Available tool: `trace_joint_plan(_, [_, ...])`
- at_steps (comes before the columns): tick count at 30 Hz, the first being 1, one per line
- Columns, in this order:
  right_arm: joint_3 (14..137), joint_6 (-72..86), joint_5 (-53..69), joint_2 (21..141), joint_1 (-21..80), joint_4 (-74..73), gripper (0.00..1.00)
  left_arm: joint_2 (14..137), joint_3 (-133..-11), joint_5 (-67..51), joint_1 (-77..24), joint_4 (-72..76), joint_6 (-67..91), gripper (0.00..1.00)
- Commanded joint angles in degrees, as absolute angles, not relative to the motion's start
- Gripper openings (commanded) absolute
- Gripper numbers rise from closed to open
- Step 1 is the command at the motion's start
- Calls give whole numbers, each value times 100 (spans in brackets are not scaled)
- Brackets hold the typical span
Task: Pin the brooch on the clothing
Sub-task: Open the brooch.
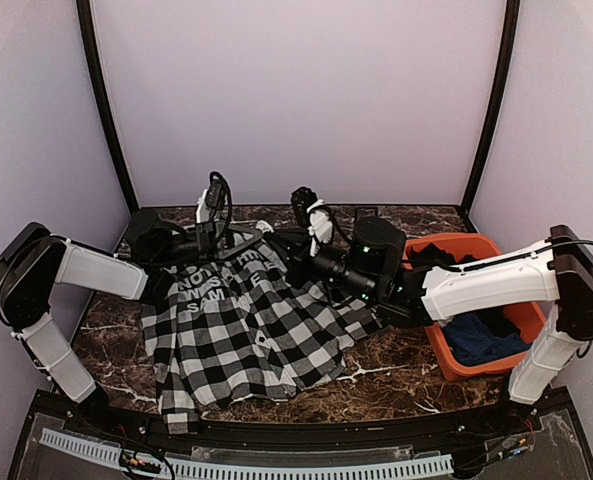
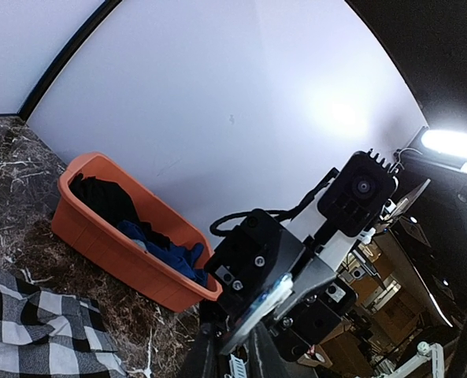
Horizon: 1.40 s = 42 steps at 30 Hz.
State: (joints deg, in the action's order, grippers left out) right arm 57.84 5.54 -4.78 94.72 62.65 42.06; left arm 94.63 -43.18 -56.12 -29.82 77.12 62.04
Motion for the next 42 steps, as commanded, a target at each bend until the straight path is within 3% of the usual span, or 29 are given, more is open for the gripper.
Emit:
trace_joint_plan(1, [6047, -28, -453, 9661, 6510, 3968, 0, 9498, -4383, -5688, -3001, 7982, 6358, 1])
trace_joint_plan(13, [6152, -1213, -686, 9873, 6827, 3770, 0, 9453, -4447, -5742, -3006, 7459, 6100, 1])
trace_joint_plan(28, [5346, -3139, 440, 10060, 6833, 5578, 0, 9985, -4656, -6065, -3045, 8902, 7289, 2])
trace_joint_plan(42, [5230, -2688, 848, 10016, 6784, 5700, 0, 9832, -4628, -6068, -3061, 8982, 7258, 4])
